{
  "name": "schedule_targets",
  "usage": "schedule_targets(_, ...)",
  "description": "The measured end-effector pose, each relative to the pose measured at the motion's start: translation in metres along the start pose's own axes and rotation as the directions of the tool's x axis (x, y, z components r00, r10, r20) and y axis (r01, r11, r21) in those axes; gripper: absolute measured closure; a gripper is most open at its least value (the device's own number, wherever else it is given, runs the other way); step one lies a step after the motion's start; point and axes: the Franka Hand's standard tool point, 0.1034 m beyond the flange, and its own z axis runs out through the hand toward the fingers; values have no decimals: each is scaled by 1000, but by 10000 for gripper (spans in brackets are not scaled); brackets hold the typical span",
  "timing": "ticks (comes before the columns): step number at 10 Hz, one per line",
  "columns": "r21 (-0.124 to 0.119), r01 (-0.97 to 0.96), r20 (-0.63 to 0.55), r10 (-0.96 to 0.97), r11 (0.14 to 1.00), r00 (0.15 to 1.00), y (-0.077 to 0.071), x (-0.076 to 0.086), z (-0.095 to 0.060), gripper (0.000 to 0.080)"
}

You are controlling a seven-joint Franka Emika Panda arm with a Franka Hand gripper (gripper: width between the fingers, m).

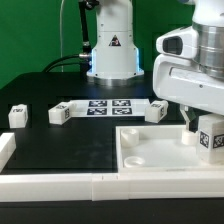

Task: Assemble one leg

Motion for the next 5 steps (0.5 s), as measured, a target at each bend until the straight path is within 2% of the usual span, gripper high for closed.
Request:
schedule_targets(3,-13,385,-9,-385,923,923,-2,1,-2,150)
schedule_targets(5,-37,624,-21,-625,780,780,-1,7,-5,150)
